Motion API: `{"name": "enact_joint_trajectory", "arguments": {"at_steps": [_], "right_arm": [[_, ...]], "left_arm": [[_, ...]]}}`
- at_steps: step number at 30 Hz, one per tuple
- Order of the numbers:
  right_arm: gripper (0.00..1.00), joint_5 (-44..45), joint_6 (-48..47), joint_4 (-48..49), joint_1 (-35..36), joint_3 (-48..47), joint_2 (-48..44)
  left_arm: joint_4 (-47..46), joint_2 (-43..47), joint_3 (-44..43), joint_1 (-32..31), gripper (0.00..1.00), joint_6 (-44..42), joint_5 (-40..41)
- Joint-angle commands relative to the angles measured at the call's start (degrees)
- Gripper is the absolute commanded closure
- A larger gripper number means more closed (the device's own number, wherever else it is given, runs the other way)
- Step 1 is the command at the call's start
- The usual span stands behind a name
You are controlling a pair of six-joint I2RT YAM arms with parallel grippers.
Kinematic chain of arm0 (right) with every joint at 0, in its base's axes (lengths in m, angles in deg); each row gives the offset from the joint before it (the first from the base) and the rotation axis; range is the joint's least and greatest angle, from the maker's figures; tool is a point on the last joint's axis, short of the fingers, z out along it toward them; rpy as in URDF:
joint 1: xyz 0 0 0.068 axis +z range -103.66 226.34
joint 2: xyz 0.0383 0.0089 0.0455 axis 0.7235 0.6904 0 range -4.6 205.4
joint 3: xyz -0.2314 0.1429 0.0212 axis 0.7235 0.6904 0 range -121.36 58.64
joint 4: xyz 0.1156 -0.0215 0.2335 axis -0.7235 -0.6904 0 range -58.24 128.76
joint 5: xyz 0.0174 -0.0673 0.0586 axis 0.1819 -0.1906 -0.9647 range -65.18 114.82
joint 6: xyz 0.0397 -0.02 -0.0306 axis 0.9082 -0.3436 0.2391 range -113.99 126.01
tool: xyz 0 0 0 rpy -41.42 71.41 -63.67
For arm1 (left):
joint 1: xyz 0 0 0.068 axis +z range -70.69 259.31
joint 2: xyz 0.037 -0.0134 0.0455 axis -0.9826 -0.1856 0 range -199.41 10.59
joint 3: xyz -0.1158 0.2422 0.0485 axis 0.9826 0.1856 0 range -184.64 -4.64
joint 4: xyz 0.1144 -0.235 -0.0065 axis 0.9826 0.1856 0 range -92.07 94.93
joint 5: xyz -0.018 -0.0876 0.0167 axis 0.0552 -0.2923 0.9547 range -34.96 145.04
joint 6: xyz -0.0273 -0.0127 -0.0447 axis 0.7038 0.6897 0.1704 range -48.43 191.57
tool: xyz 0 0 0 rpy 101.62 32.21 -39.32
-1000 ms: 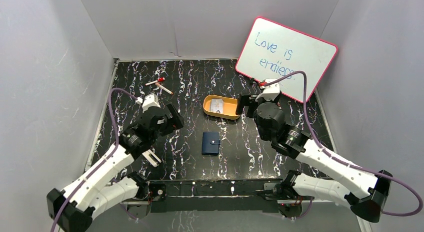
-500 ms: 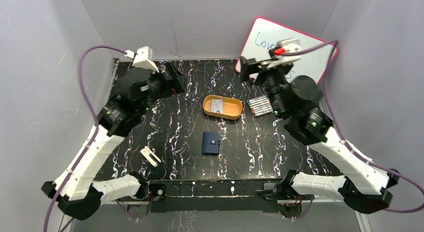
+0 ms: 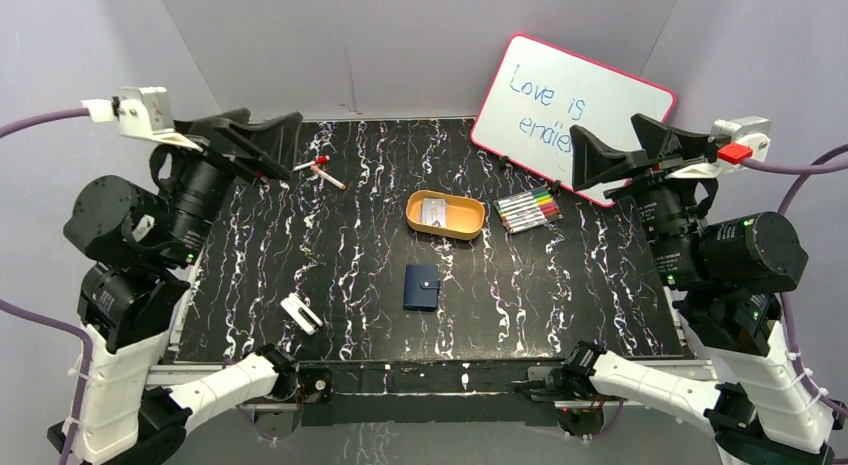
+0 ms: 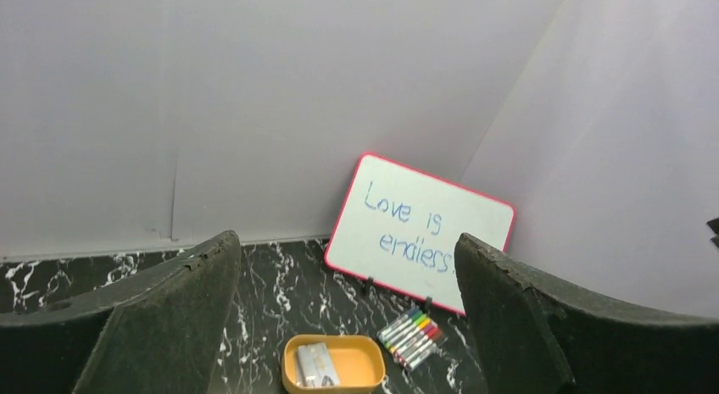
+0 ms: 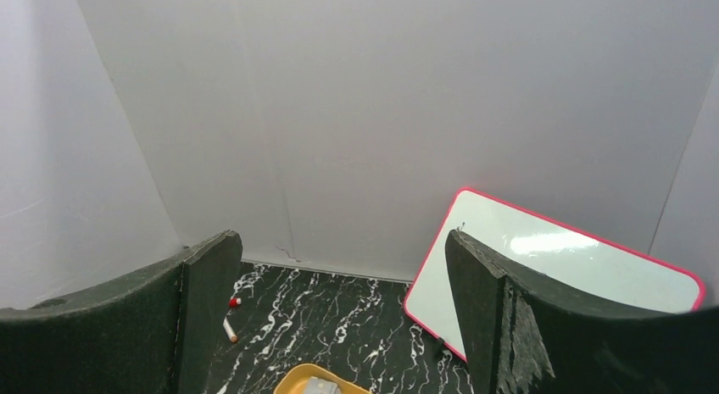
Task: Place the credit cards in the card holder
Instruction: Reset both arms
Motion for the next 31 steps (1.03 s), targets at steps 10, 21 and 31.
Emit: {"name": "enact_joint_trajectory", "arguments": {"at_steps": [10,21,31], "right_arm": [[0.01,3.5,-4.5,17.3,0.1,3.7,6.7],[0.01,5.7,-5.6,22.6,0.1,10.4,6.7],[0.01,0.2,-8.3,23.1,0.1,13.7,2.8]], "left_arm": [[-3.3,-3.9,1.2,-2.4,0.06,0.2,2.4],[-2.2,-2.6,6.3,-2.4,0.06,2.3,3.1],[-2.1,-1.3,8.7,-2.4,0.05,3.9,6.9]]}}
